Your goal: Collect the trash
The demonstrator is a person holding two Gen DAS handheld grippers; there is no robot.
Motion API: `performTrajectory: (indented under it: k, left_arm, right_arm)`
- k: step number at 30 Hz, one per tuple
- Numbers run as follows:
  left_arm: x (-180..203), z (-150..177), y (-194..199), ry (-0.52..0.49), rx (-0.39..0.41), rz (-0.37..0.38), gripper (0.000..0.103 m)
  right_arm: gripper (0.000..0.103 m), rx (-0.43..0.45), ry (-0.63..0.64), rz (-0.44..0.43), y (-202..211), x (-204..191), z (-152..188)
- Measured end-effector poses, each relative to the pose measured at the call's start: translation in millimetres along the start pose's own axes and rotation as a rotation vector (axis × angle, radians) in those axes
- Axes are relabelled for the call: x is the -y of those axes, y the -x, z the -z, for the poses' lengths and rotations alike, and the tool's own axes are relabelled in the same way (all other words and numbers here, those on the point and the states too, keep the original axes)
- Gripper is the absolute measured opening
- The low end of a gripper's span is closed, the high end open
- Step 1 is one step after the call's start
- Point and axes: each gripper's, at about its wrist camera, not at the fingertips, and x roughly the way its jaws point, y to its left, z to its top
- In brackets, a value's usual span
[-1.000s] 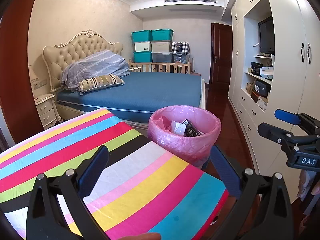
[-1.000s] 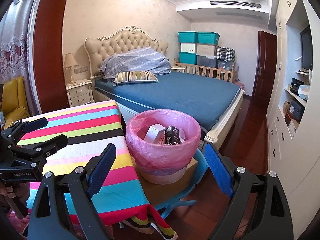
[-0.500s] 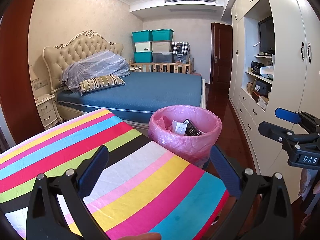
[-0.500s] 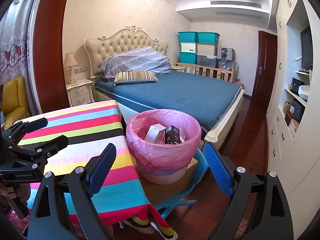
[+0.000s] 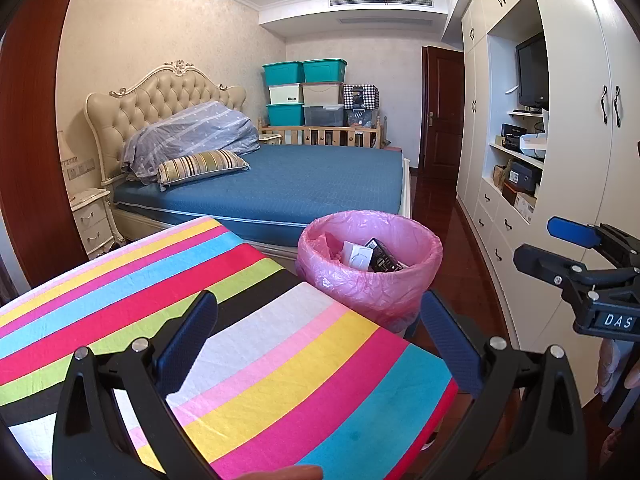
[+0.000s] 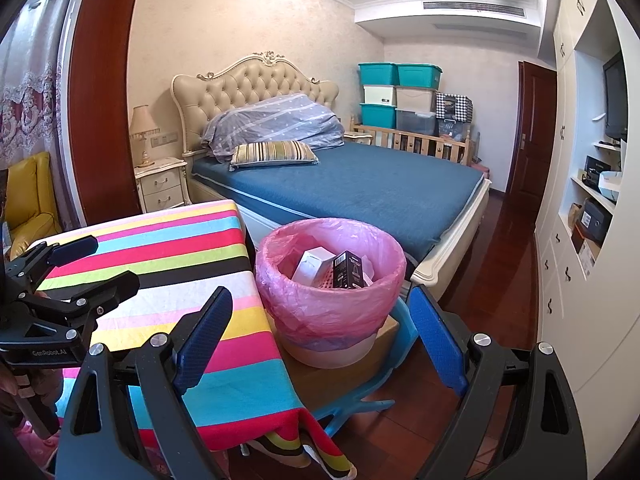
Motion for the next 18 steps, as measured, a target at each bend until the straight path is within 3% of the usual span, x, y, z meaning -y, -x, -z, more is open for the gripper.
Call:
performTrajectory:
  k: [18]
  left_arm:
    - [0.1, -0.3, 0.1, -0.002, 0.0, 0.004, 0.098]
  right_arm:
    - [0.084, -0.001, 0.002, -0.003, -0.9, -1.2, 1.2]
